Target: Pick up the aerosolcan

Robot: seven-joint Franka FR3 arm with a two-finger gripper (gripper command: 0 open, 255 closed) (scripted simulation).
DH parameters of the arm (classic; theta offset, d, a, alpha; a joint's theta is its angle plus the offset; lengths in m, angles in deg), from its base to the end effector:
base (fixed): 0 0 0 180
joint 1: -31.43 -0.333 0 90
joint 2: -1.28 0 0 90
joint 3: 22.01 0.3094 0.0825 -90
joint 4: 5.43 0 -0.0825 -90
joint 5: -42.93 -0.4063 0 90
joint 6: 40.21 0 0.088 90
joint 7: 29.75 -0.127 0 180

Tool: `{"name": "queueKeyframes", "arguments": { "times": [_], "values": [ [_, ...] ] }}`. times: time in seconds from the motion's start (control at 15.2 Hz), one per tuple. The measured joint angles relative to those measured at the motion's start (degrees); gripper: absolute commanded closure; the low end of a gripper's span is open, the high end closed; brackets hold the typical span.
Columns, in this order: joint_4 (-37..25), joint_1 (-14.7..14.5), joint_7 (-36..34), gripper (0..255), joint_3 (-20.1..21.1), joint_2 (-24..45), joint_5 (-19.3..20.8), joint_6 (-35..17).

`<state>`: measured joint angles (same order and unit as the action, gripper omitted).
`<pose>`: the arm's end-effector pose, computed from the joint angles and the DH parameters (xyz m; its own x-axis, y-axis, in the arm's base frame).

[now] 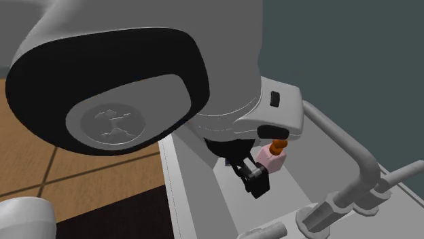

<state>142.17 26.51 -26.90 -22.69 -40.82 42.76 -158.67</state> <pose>0.3805 0.0284 0.4848 0.9669 0.1213 0.2245 0.1244 -0.9922 0.0003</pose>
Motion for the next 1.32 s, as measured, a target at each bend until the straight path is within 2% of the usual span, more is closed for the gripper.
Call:
{"name": "queueKeyframes", "arguments": {
  "times": [0.4,0.86,1.12,1.32],
  "values": [
    [4.46,-4.61,6.45,0,-1.14,8.69,-2.40,-16.44],
    [5.65,-12.41,15.91,0,-3.08,21.94,-8.08,-34.64],
    [3.77,-19.10,25.08,0,-5.69,30.84,-15.48,-43.62],
    [0.91,-25.05,36.39,0,-7.75,37.94,-26.45,-49.01]
  ]
}}
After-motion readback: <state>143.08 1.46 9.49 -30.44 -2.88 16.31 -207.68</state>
